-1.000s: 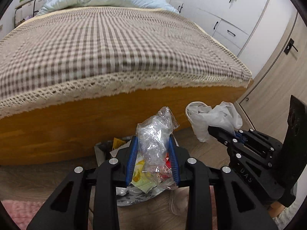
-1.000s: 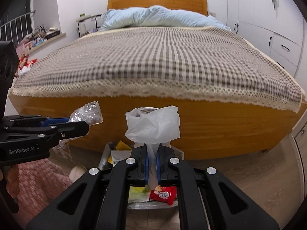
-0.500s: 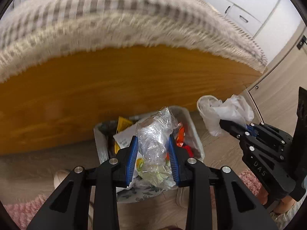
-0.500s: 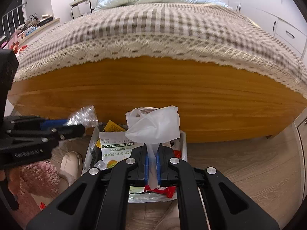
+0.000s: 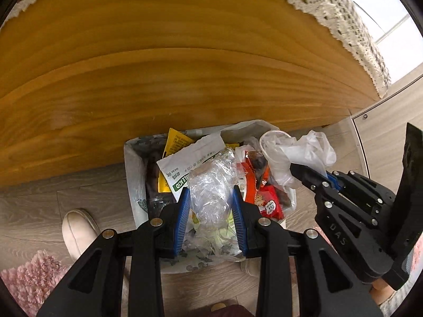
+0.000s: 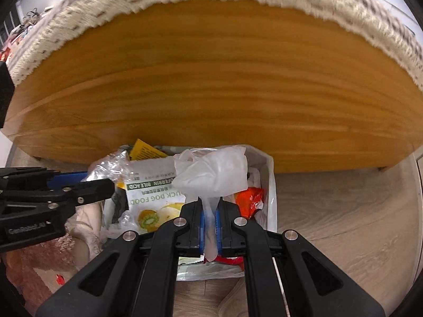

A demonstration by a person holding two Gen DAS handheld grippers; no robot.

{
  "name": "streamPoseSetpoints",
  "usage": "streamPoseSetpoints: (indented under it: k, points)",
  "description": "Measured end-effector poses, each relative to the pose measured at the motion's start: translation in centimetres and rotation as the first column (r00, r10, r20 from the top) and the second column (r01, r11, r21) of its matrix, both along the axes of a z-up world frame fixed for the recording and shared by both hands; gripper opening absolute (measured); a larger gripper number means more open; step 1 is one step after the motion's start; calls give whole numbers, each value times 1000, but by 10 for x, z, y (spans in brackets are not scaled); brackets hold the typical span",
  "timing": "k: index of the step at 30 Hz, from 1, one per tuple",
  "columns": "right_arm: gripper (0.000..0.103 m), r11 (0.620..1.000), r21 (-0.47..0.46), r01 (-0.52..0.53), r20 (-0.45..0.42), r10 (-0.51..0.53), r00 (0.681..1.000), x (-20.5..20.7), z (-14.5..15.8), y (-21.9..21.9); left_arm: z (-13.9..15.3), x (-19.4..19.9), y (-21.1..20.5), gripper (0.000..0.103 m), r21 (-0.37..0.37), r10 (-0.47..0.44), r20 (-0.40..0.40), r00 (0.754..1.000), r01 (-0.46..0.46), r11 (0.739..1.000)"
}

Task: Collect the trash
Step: 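Open the left tool over the bin while the right tool releases the white bag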

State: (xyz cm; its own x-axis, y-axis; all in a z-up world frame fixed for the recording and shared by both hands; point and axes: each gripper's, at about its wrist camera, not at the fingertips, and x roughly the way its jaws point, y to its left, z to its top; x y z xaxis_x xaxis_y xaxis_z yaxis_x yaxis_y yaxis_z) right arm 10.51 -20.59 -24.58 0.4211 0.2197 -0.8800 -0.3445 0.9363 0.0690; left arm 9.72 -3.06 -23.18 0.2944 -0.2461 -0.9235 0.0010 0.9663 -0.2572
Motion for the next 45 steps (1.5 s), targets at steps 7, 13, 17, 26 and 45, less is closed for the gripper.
streamPoseSetpoints:
  k: [7, 13, 17, 26, 45]
  points:
    - [6, 1000, -10, 29, -41, -29, 999, 9, -11, -4, -6, 10, 3, 29, -7, 26, -8, 1000, -26, 1000]
    - [6, 999, -6, 38, -77, -39, 996, 17, -19, 1, -14, 12, 0, 29, -13, 7, -25, 1000, -7, 1000]
    - [7, 999, 8, 46, -104, -45, 994, 23, -26, -1, -19, 16, -6, 29, -17, -8, -35, 999, 7, 1000]
    - [7, 999, 12, 38, -109, -37, 993, 30, -42, 2, -40, 20, -24, 37, -11, -60, -106, 993, 59, 998]
    - [7, 996, -25, 83, -235, -87, 968, 42, -84, 4, -37, 27, 6, 64, 47, 79, -102, 992, -75, 996]
